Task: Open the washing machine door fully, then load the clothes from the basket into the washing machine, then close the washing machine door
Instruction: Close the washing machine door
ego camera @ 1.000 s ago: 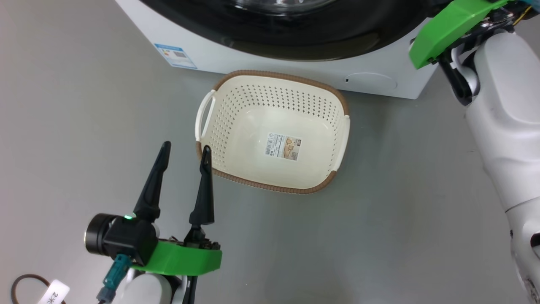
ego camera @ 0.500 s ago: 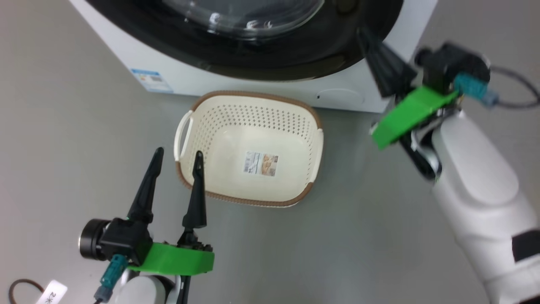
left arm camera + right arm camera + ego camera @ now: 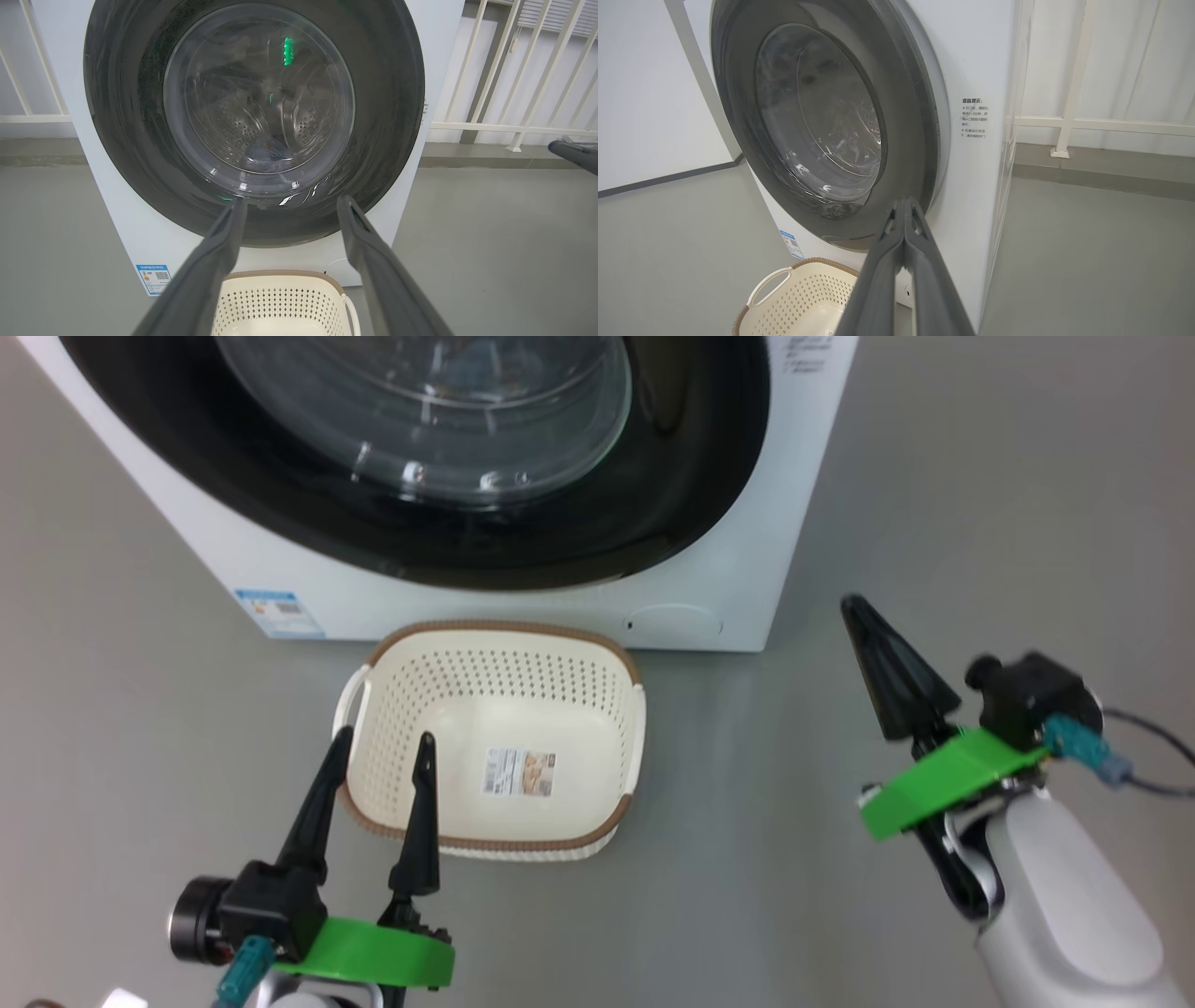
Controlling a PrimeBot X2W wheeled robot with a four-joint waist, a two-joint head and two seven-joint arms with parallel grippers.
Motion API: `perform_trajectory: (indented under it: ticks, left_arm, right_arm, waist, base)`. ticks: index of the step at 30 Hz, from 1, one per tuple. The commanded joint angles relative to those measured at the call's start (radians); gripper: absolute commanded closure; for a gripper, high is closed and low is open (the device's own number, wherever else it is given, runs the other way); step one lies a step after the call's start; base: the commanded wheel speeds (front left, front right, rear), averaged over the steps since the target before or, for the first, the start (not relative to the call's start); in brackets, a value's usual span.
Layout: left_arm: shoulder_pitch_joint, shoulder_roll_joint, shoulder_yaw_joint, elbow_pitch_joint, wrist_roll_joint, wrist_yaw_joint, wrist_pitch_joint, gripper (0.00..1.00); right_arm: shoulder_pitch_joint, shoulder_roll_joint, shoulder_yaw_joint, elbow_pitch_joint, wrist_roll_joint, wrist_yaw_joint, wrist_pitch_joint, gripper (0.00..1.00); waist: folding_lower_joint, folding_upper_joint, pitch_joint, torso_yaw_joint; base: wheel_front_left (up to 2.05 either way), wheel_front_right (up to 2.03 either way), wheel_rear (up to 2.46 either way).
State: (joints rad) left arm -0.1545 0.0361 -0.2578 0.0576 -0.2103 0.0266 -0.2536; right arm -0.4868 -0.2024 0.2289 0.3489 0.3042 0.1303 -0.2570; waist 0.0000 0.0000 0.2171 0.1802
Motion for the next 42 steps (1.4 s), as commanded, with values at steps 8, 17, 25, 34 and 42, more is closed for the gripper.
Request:
perform_trajectory:
  ticks: [8,17,25,34,42]
  left_arm:
    - [0.048,0.027,0.056,0.01,0.013,-0.023,-0.008,0.0]
    - [0.1,0.044,0.067,0.03,0.006,-0.028,-0.008,0.0]
    - [0.15,0.053,0.063,0.037,-0.005,-0.022,0.004,0.0]
    - [0.176,0.064,0.061,0.026,-0.015,-0.015,0.017,0.0]
    - [0.182,0.073,0.062,0.024,-0.021,-0.005,0.021,0.0]
  right_arm:
    - [0.199,0.068,-0.089,-0.132,-0.055,0.0,0.018,0.0]
    - [0.372,0.111,-0.174,-0.255,-0.098,0.0,0.063,0.0]
    - [0.519,0.141,-0.235,-0.388,-0.127,0.0,0.12,0.0]
    - [0.595,0.151,-0.26,-0.481,-0.139,0.0,0.161,0.0]
    - [0.616,0.152,-0.269,-0.502,-0.12,0.0,0.169,0.0]
  waist:
    - [0.0,0.0,-0.112,-0.065]
    - [0.0,0.0,-0.185,-0.094]
    - [0.0,0.0,-0.238,-0.117]
    - [0.0,0.0,-0.266,-0.123]
    - [0.0,0.0,-0.274,-0.124]
  base:
    - [0.0,0.0,0.0]
    - [0.0,0.0,0.0]
    - [0.0,0.0,0.0]
    - [0.0,0.0,0.0]
    - [0.0,0.0,0.0]
